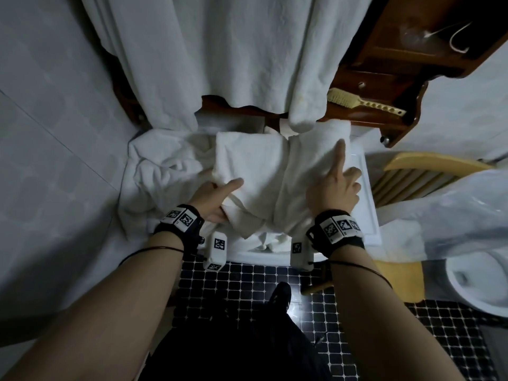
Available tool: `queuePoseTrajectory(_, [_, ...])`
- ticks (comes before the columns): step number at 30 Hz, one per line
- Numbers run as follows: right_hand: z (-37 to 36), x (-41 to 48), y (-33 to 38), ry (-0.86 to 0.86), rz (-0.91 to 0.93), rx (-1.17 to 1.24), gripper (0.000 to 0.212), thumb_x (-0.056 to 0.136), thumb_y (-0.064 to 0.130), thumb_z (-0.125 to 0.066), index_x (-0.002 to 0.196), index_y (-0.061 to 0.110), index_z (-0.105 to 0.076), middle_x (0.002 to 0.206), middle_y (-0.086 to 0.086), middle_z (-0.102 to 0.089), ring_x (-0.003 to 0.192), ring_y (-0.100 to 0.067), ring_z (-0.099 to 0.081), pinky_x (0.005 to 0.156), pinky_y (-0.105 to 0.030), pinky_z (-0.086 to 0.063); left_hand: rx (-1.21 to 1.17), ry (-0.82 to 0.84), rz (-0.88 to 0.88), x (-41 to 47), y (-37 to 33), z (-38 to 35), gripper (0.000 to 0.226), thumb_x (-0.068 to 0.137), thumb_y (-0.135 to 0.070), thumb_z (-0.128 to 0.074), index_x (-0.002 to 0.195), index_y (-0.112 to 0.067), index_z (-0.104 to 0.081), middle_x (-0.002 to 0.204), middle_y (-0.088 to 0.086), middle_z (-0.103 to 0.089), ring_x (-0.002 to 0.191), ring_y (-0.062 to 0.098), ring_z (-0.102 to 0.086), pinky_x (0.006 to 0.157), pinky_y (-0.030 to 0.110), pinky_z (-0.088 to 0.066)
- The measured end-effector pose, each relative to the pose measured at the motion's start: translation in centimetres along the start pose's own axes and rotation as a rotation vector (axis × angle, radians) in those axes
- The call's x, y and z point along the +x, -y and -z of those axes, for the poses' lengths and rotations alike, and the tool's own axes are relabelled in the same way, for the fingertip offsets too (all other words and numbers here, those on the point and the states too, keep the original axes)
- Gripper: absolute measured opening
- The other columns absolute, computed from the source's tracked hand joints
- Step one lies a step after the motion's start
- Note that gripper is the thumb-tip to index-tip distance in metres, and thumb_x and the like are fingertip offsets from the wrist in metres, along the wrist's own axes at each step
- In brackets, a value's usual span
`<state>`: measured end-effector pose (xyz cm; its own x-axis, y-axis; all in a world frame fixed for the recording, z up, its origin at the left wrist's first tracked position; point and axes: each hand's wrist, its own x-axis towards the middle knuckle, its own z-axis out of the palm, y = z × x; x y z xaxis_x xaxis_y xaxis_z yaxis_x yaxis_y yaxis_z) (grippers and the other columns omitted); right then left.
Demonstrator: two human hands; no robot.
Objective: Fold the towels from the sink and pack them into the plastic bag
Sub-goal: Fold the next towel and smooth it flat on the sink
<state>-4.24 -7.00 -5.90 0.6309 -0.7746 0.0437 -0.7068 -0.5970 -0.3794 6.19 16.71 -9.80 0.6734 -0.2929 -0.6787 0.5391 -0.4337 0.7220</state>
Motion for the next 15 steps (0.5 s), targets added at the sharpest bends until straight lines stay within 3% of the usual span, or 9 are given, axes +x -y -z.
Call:
queuePoseTrajectory(2, [-0.4,0.5,-1.0,0.035,-0.103,0.008,0.092,0.094,0.032,-0.054,0.164,0.034,0.006,0.154,-0.03,-0.027,0.124,-0.055,-0.044,0.1,-0.064,-0.039,0.184,0.034,-0.035,-0.5,-0.1,0.0,0.06,0.073,-0.063,-0.087,0.118,-0.031,-0.064,0.099,0.002,-0.08,0.082,0.027,-0.08,0.074,0.043,-0.067])
queuePoseTrajectory(5, [-1.5,0.4,-1.7,0.119,-0.138,-0.015,0.109,0.085,0.053,-0.056,0.164,0.019,0.012,0.169,-0.029,-0.002,0.144,-0.057,-0.026,0.113,-0.067,-0.03,0.386,0.093,-0.148,-0.4,-0.3,0.0,0.07,0.074,-0.021,-0.088,0.134,-0.029,-0.052,0.109,0.006,-0.074,0.094,0.026,-0.076,0.082,0.049,-0.066])
queuePoseTrajectory(7, [-2.4,0.0,-1.8,0.158,-0.139,-0.03,0.119,0.082,0.063,-0.057,0.163,0.014,0.015,0.17,-0.027,0.008,0.15,-0.057,-0.015,0.117,-0.07,-0.025,0.502,0.193,-0.238,-0.2,-0.3,0.1,0.088,0.069,-0.01,-0.078,0.145,-0.038,-0.043,0.111,0.005,-0.07,0.095,0.023,-0.071,0.083,0.047,-0.064])
queuePoseTrajectory(9, [-3.4,-0.5,-1.8,0.162,-0.131,-0.065,0.116,0.086,0.062,-0.055,0.163,0.012,0.016,0.17,-0.027,0.011,0.152,-0.059,-0.009,0.118,-0.073,-0.022,0.548,0.215,-0.296,0.3,-0.1,-0.1,0.069,0.071,-0.004,-0.07,0.13,-0.038,-0.055,0.103,0.0,-0.069,0.092,0.022,-0.068,0.078,0.04,-0.059])
queuePoseTrajectory(11, [-4.1,-1.1,-1.9,0.152,-0.09,-0.139,0.111,0.092,0.057,-0.055,0.164,0.012,0.016,0.17,-0.029,0.012,0.152,-0.061,-0.007,0.119,-0.073,-0.023,0.707,0.073,-0.38,0.7,-0.2,-0.5,0.034,0.08,-0.007,-0.07,0.103,-0.029,-0.059,0.097,0.0,-0.071,0.095,0.027,-0.07,0.077,0.032,-0.05])
queuePoseTrajectory(14, [-4.6,-1.7,-1.9,0.143,0.082,-0.194,0.089,0.095,0.048,-0.051,0.165,0.028,0.001,0.168,-0.031,0.003,0.149,-0.057,-0.016,0.114,-0.069,-0.03,0.871,-0.133,-0.437,1.5,0.2,-1.2,0.008,0.088,-0.015,-0.066,0.095,-0.016,-0.062,0.101,0.014,-0.074,0.098,0.036,-0.071,0.075,0.032,-0.047])
queuePoseTrajectory(15, [-4.7,-1.8,-1.7,0.151,0.136,-0.178,0.08,0.094,0.044,-0.05,0.162,0.031,-0.01,0.167,-0.03,-0.003,0.145,-0.056,-0.022,0.11,-0.067,-0.034,0.874,-0.163,-0.444,1.8,0.4,-1.4,0.01,0.089,-0.017,-0.064,0.097,-0.011,-0.066,0.105,0.016,-0.072,0.1,0.037,-0.07,0.078,0.035,-0.05])
